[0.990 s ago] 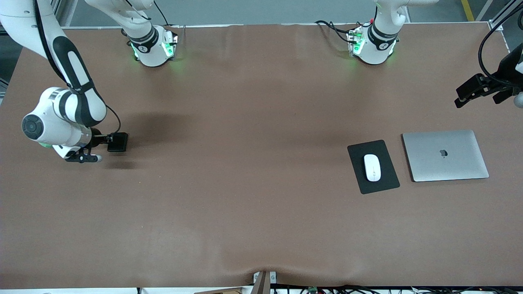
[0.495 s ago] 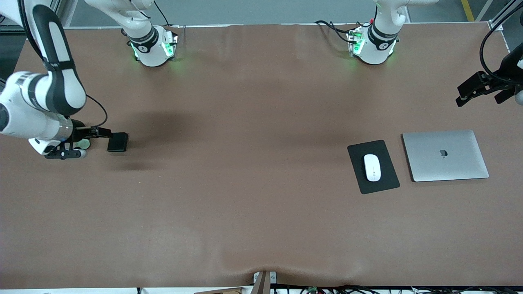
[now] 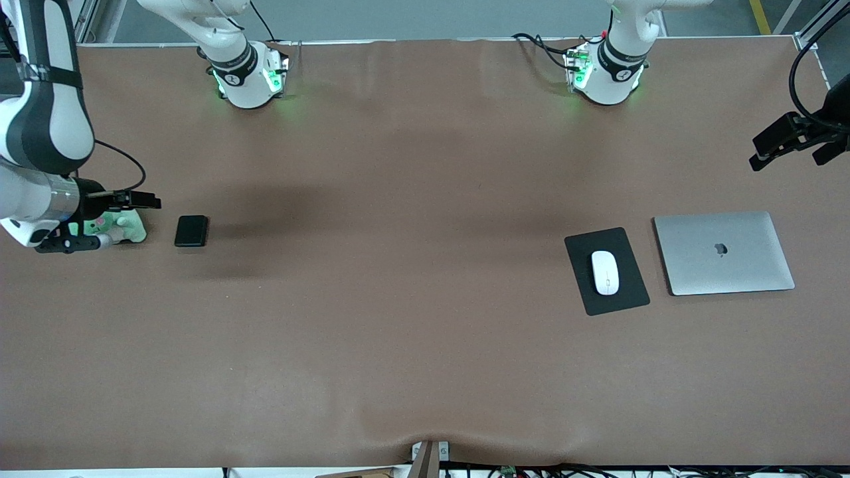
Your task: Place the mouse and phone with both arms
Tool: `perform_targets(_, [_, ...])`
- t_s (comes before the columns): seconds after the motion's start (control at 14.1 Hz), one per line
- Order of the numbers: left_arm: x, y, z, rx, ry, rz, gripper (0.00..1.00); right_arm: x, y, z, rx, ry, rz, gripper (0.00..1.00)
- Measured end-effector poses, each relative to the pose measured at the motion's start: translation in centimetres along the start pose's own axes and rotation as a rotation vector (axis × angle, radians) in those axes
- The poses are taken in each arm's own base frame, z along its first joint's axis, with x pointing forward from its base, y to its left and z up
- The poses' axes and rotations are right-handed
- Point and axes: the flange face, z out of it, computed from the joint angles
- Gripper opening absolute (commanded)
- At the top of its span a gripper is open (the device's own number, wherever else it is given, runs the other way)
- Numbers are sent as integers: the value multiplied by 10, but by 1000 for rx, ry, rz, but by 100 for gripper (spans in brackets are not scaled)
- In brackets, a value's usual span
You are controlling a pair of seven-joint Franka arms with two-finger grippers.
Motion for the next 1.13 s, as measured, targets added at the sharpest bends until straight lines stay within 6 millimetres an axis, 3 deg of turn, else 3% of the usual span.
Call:
perform_targets(0.21, [0, 0, -7, -1, 14, 0, 100, -9, 4, -27, 8, -17, 10, 100])
perform_targets(0.42, [1, 0, -6, -2, 14, 0, 100, -29, -6, -68, 0, 33, -4, 100])
perform_targets(0.57, [2, 2, -4, -1, 11, 3, 100, -50, -25, -98, -13, 86, -35, 100])
perform_targets(0.78, [2, 2, -3, -1, 9, 3, 100, -79, -70, -132, -96, 120, -115, 100])
perform_targets(0.92, [2, 2, -3, -1, 9, 3, 100, -92, -85, -148, -118, 127, -131, 100])
perform_targets(1.13, [2, 3, -3, -1, 9, 5, 100, -98, -74, -155, -112, 136, -110, 100])
